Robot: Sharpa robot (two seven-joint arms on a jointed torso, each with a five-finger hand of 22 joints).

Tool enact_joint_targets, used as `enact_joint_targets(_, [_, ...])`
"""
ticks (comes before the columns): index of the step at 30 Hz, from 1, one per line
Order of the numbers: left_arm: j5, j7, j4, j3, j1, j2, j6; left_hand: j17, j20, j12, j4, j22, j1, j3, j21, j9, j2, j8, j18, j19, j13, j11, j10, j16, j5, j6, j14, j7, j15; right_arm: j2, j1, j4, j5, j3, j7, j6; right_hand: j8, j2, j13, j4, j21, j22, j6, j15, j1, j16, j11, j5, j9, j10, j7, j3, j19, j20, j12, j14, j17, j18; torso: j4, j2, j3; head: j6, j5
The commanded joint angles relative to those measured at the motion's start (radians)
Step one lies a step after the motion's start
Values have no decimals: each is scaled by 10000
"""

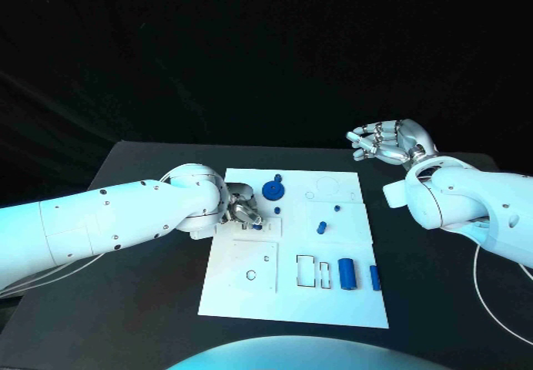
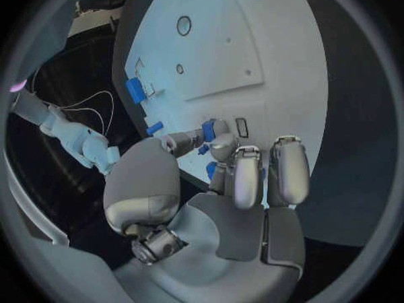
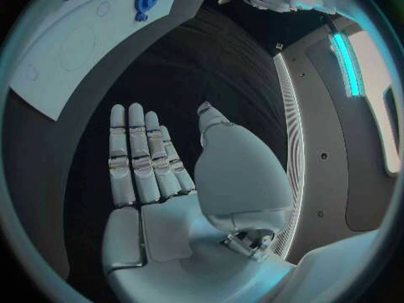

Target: Assemble the parts on the task board

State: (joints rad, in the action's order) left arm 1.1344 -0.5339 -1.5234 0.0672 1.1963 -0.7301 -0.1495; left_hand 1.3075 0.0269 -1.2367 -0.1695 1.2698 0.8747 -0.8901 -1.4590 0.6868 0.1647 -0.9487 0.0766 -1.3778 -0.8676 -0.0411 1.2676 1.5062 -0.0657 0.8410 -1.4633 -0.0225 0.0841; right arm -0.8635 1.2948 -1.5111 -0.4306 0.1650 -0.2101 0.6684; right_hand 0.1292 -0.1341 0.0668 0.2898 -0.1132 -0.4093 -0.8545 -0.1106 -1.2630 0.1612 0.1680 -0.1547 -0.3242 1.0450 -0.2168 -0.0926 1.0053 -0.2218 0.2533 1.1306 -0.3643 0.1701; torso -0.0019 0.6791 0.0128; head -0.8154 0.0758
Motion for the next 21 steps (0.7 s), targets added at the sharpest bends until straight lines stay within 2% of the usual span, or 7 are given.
enact_joint_targets(1, [-132,33,-16,31,-43,35,-295,1159,-27,-44,-67,12,-119,160,-28,-5,28,62,-131,-61,-23,26,15,47,40,55,-710,-53,70,6,-11,0,8,-2,-116,-170,-44,42,-11,20,37,24,-78,-32,108,-48,-3,12,16,-51,-196,114,54,-1,48,10,15,118,0,3,11,-20,2])
enact_joint_targets(14, [-134,29,14,31,-43,38,-283,1158,-26,-51,-294,16,-237,521,-21,12,22,110,-132,-64,-14,32,-1,45,33,99,-709,-58,67,11,-24,8,11,-2,-138,-201,-59,92,-14,18,56,71,-73,-45,123,-93,8,8,27,-92,-205,255,39,-9,58,-16,24,114,-3,2,9,-11,8])
enact_joint_targets(21, [-137,29,25,31,-43,36,-266,1163,-21,-61,-563,25,-349,1017,-16,34,106,161,-133,-69,-10,40,-13,45,41,142,-710,-67,60,12,-30,19,11,-2,-147,-215,-73,160,-13,25,71,124,-76,-53,166,-135,15,5,39,-118,-211,430,29,-18,82,-26,31,114,-4,-1,5,-7,14])
